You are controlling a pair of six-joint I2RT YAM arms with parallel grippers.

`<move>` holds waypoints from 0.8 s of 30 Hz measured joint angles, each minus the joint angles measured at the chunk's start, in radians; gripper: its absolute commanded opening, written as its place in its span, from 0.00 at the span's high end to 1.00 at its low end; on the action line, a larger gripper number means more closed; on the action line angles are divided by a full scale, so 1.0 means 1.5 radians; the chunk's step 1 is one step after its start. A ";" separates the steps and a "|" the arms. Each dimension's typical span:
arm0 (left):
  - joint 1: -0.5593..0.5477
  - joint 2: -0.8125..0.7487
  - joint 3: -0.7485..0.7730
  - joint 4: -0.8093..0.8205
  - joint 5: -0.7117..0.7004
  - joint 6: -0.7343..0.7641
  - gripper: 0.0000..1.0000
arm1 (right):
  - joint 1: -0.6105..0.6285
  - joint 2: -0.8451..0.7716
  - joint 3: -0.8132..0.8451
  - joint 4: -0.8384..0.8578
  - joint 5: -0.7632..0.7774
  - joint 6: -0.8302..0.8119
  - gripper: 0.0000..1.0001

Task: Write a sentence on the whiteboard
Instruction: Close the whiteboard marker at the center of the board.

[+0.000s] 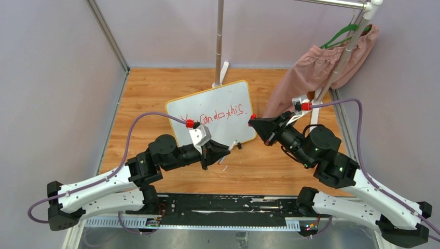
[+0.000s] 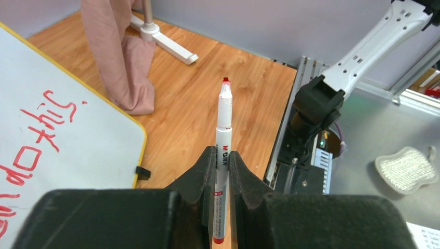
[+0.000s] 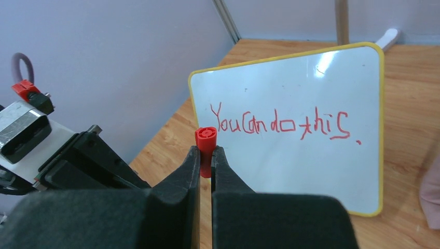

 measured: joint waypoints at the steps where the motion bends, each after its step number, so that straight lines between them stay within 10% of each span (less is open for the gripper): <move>1: 0.000 0.005 0.005 0.002 0.000 -0.006 1.00 | 0.000 0.003 0.000 0.011 -0.008 -0.002 1.00; 24: 0.000 0.025 0.031 0.016 -0.036 -0.044 1.00 | 0.000 0.046 -0.022 0.115 -0.129 -0.002 1.00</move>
